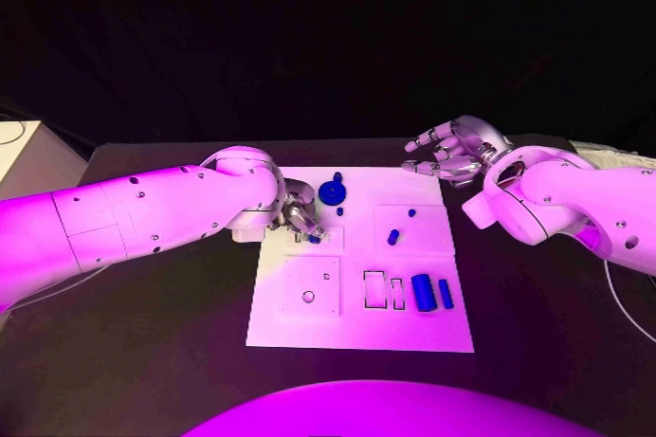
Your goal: Assemble the parts on the task board
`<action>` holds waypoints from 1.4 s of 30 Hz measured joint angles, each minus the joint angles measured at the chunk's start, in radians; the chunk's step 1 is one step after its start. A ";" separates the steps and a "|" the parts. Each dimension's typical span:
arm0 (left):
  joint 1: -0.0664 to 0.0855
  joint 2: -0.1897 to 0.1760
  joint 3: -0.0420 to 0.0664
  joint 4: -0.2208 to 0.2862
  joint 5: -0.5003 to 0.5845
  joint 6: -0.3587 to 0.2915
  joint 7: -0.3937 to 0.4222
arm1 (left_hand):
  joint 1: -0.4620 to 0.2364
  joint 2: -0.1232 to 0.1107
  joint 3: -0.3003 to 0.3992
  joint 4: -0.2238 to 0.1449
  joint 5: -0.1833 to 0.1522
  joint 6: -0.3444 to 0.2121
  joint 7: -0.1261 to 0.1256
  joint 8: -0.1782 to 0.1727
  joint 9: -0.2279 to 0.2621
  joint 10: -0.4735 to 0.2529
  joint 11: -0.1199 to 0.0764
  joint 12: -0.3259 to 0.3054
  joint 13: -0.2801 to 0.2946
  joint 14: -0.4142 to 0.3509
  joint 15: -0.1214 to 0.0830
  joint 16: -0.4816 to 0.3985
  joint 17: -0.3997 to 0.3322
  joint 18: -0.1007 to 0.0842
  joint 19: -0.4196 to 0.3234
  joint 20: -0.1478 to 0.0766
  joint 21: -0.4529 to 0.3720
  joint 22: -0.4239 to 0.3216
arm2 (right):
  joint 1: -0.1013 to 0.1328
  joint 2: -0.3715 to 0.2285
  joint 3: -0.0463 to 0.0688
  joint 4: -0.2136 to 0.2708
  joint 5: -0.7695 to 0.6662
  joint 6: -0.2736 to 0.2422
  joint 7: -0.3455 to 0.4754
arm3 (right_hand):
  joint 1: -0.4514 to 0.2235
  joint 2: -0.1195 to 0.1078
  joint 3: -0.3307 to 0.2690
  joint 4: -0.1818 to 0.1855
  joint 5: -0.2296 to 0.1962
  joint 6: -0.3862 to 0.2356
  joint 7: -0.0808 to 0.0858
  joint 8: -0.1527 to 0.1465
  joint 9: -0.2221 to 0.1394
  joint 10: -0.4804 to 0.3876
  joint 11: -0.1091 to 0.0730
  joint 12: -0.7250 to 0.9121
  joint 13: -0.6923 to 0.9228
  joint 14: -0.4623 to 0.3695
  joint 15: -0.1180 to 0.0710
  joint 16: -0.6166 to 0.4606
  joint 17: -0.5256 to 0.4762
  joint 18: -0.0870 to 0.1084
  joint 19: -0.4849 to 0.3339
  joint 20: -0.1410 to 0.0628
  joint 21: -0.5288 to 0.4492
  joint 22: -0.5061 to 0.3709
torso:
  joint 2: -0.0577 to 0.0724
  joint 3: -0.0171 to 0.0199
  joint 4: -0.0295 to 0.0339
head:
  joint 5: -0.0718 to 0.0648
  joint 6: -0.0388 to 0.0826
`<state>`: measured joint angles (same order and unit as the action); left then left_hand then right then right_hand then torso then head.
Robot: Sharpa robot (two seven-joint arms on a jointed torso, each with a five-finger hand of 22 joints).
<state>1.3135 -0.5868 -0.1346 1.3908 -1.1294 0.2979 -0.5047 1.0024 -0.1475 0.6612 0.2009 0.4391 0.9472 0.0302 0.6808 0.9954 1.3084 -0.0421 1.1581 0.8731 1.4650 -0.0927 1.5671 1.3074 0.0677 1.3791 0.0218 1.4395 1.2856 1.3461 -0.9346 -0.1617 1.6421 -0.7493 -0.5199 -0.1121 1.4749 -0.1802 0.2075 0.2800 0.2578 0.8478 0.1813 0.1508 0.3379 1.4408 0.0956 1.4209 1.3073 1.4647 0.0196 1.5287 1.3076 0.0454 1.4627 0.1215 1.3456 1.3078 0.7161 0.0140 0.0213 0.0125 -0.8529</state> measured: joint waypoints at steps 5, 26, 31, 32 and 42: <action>0.000 -0.001 0.001 0.000 0.001 0.000 0.000 | 0.000 0.000 0.000 0.000 0.000 0.000 0.000 0.000 0.000 0.000 0.000 0.000 0.000 0.000 0.000 0.000 0.000 0.000 0.000 0.000 0.000 0.000 | 0.000 0.000 0.000 0.000 0.000 0.000 0.000 | 0.000 0.000 0.000 0.000 0.000 0.000 0.000 0.000 0.000 0.000 0.000 0.000 0.000 0.000 0.000 0.000 0.000 0.000 0.000 0.000 0.000 0.000 | 0.000 -0.0001 0.0001 | 0.000 0.000; -0.007 -0.016 0.029 0.003 0.042 0.004 -0.014 | 0.000 0.000 0.000 0.000 0.000 0.002 0.002 0.000 0.000 0.000 0.000 0.000 0.000 0.000 0.000 0.000 0.000 0.000 0.000 0.000 0.000 0.000 | -0.002 0.002 0.000 -0.008 -0.023 0.000 0.000 | 0.000 0.000 0.000 0.000 0.000 0.000 0.000 0.000 0.000 0.000 0.000 0.000 0.000 0.000 0.000 0.000 0.000 0.000 0.000 0.000 0.000 0.000 | 0.000 -0.0003 0.0007 | -0.001 -0.003; -0.006 -0.021 0.041 0.011 0.059 0.005 -0.018 | 0.000 0.000 0.011 -0.011 -0.001 0.002 0.003 0.000 0.000 0.000 0.000 0.000 0.000 0.000 0.000 0.000 0.000 0.000 0.000 0.000 0.000 0.000 | -0.002 0.002 0.000 -0.011 -0.024 0.000 0.000 | 0.000 0.000 0.000 0.000 0.000 0.000 0.000 0.000 0.000 0.000 0.000 0.000 0.000 0.000 0.000 0.000 0.000 0.000 0.000 0.000 0.000 0.000 | 0.000 0.0000 0.0003 | -0.001 -0.002; -0.006 -0.022 0.043 0.013 0.063 0.006 -0.018 | 0.000 0.000 0.011 -0.011 -0.001 0.002 0.003 0.000 0.000 0.000 0.000 0.000 0.000 0.000 0.000 0.000 0.000 0.000 0.000 0.000 0.000 0.000 | -0.002 0.003 0.000 -0.012 -0.024 0.000 0.000 | 0.000 0.000 0.000 0.000 0.000 0.000 0.000 0.000 0.000 0.000 0.000 0.000 0.000 0.000 0.000 0.000 0.000 0.000 0.000 0.000 0.000 0.000 | 0.000 0.0000 0.0003 | -0.001 -0.002; -0.004 -0.030 0.055 0.024 0.085 0.011 -0.020 | 0.000 0.000 0.011 -0.011 -0.002 0.002 0.005 0.000 0.000 0.000 0.000 0.000 0.000 0.000 0.000 0.000 0.000 0.000 0.000 0.000 0.000 0.001 | -0.004 0.003 0.000 -0.016 -0.024 0.000 0.000 | 0.000 0.000 0.000 0.000 0.000 0.000 0.000 0.000 0.000 0.000 0.000 0.000 0.000 0.000 0.000 0.000 0.000 0.000 0.000 0.000 0.000 0.000 | 0.000 0.0000 0.0001 | -0.001 -0.001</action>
<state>1.3098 -0.6163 -0.0791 1.4147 -1.0445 0.3084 -0.5252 1.0023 -0.1477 0.6721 0.1902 0.4367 0.9490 0.0354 0.6806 0.9951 1.3083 -0.0420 1.1581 0.8728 1.4650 -0.0927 1.5671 1.3074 0.0677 1.3791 0.0218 1.4395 1.2862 1.3422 -0.9313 -0.1617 1.6264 -0.7732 -0.5199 -0.1124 1.4749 -0.1802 0.2074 0.2799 0.2578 0.8478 0.1813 0.1507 0.3377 1.4408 0.0956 1.4209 1.3073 1.4647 0.0196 1.5287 1.3077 0.0455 1.4627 0.1215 1.3456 1.3076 0.7159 0.0140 0.0214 0.0118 -0.8543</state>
